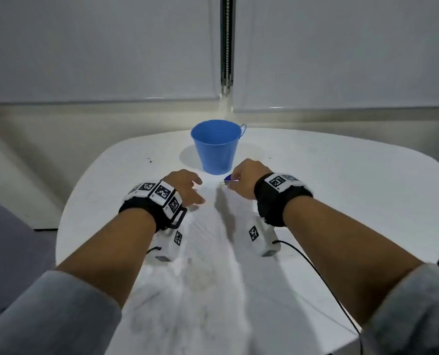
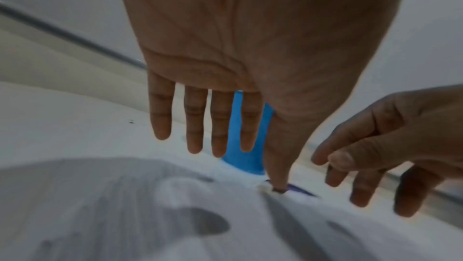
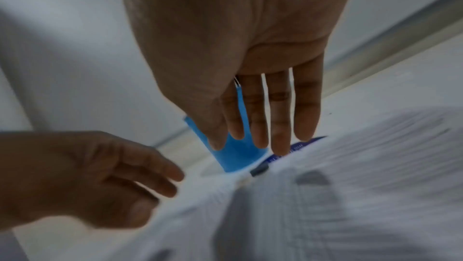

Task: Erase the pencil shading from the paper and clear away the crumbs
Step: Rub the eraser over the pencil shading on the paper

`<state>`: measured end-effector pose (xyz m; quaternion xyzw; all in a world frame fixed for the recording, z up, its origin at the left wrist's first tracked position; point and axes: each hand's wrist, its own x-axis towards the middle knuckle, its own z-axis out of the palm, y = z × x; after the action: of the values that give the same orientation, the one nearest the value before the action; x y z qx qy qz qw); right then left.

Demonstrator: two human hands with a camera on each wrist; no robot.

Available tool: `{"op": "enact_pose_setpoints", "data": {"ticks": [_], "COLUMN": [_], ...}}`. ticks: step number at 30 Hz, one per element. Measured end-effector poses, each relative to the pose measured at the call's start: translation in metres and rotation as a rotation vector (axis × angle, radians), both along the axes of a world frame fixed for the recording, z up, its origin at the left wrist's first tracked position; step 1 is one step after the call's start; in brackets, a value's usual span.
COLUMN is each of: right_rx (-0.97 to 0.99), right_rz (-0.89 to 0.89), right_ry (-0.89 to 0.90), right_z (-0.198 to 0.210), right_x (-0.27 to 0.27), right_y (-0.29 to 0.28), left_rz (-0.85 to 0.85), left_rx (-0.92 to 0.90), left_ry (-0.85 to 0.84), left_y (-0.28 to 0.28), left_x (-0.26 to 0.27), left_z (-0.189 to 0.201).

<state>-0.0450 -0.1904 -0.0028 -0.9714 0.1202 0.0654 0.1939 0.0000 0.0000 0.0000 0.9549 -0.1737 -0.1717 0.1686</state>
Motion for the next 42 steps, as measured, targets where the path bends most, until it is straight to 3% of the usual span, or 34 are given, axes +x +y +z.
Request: {"op": "enact_pose_setpoints", "data": {"ticks": [5, 10, 13, 17, 21, 28, 32, 35, 38, 42], "right_rx": [-0.153, -0.279, -0.320, -0.310, -0.319, -0.283, -0.090, 0.313, 0.714, 0.839], "right_rz": [0.041, 0.093, 0.101, 0.125, 0.194, 0.211, 0.142, 0.041, -0.088, -0.158], "right_ry": [0.054, 0.037, -0.016, 0.021, 0.055, 0.078, 0.030, -0.078, -0.047, -0.099], "right_z": [-0.028, -0.038, -0.042, -0.044, -0.039, -0.023, -0.019, -0.027, -0.042, -0.056], "right_x": [0.027, 0.037, 0.037, 0.030, 0.012, -0.041, -0.075, -0.108, -0.145, -0.163], "right_y": [0.006, 0.019, 0.029, 0.028, 0.022, 0.012, 0.010, 0.012, 0.019, 0.019], "left_rz": [0.042, 0.046, 0.172, 0.361, 0.353, 0.324, 0.245, 0.105, 0.026, 0.086], "left_rx": [0.160, 0.220, 0.314, 0.178, 0.074, 0.024, -0.129, -0.109, -0.072, -0.005], "left_ry": [0.089, 0.077, 0.029, 0.058, 0.121, 0.084, 0.090, 0.096, 0.129, 0.136], "left_y": [0.027, 0.030, 0.026, 0.020, 0.022, 0.028, 0.046, 0.063, 0.074, 0.077], "left_x": [0.017, 0.018, 0.016, 0.015, 0.010, -0.038, -0.078, -0.106, -0.127, -0.139], "left_z": [-0.022, -0.035, -0.041, -0.041, -0.038, -0.035, -0.038, -0.044, -0.048, -0.042]}}
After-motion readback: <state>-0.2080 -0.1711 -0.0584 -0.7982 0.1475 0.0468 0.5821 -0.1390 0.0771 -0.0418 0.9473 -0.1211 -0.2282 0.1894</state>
